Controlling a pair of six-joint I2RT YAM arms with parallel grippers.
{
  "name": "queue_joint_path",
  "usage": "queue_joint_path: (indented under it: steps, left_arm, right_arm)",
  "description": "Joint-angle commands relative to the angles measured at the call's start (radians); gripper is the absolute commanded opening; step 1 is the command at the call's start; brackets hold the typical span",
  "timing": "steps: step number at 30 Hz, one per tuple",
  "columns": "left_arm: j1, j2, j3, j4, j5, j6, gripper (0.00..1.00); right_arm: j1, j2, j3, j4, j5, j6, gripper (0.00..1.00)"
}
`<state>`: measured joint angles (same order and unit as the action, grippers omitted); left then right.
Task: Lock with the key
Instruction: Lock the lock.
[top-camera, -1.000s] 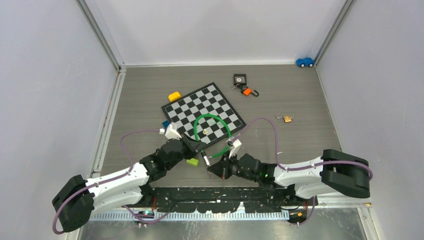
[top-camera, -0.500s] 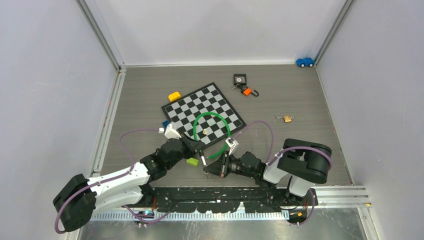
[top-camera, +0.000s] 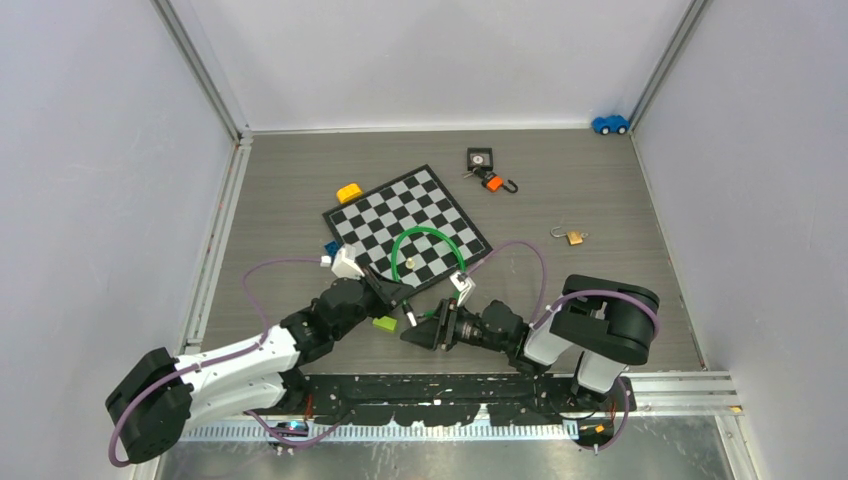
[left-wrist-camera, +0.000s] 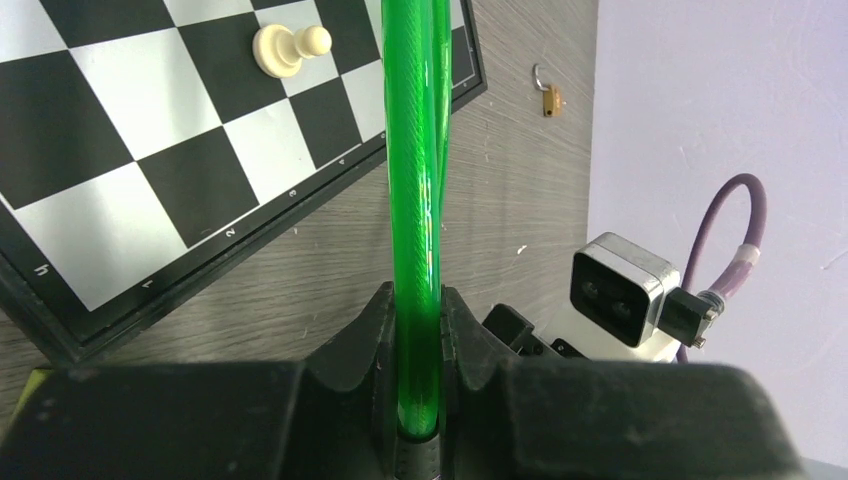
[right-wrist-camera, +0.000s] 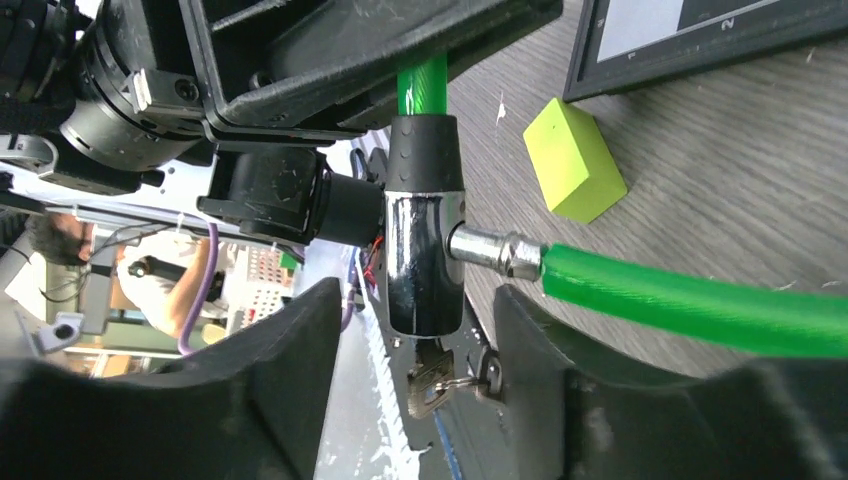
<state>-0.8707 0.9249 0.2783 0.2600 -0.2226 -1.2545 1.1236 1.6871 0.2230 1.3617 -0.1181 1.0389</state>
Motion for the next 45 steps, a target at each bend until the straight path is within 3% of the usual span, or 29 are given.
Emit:
queue_joint_path:
  steps: [1, 13, 15, 22, 26, 33, 37, 41, 45]
  left_arm:
    - [-0.005, -0.014, 0.001, 0.091, 0.025, -0.008, 0.00]
    - [-0.005, -0.013, 0.001, 0.094, 0.022, -0.006, 0.00]
    - [-0.005, -0.013, 0.001, 0.094, 0.022, -0.005, 0.00]
    - [-0.005, -0.008, 0.001, 0.100, 0.022, -0.006, 0.00]
    - [-0.005, -0.004, -0.001, 0.104, 0.021, -0.005, 0.00]
    - [-0.005, 0.002, -0.006, 0.104, 0.022, -0.006, 0.00]
    - [-0.005, 0.002, -0.010, 0.111, 0.023, 0.007, 0.00]
    - [-0.005, 0.000, -0.047, 0.197, 0.023, 0.055, 0.00]
    - [-0.005, 0.002, -0.099, 0.313, 0.031, 0.136, 0.00]
  right_arm:
    - [-0.002, -0.027, 0.007, 0.076, 0.011, -0.005, 0.69]
    - [-0.004, -0.168, -0.022, -0.055, 0.032, -0.058, 0.75]
    - [-0.003, -0.230, -0.020, -0.155, 0.040, -0.084, 0.75]
    - [-0.002, -0.524, 0.064, -0.763, 0.113, -0.242, 0.75]
    - [-0.002, -0.660, 0.093, -1.012, 0.265, -0.265, 0.77]
    - [-0.004, -0.804, 0.149, -1.334, 0.503, -0.099, 0.77]
    - [-0.016, -0.791, 0.221, -1.548, 0.636, 0.174, 0.83]
    - [-0.021, -0.732, 0.232, -1.522, 0.608, 0.428, 0.94]
    - [-0.021, -0.700, 0.219, -1.408, 0.578, 0.560, 0.95]
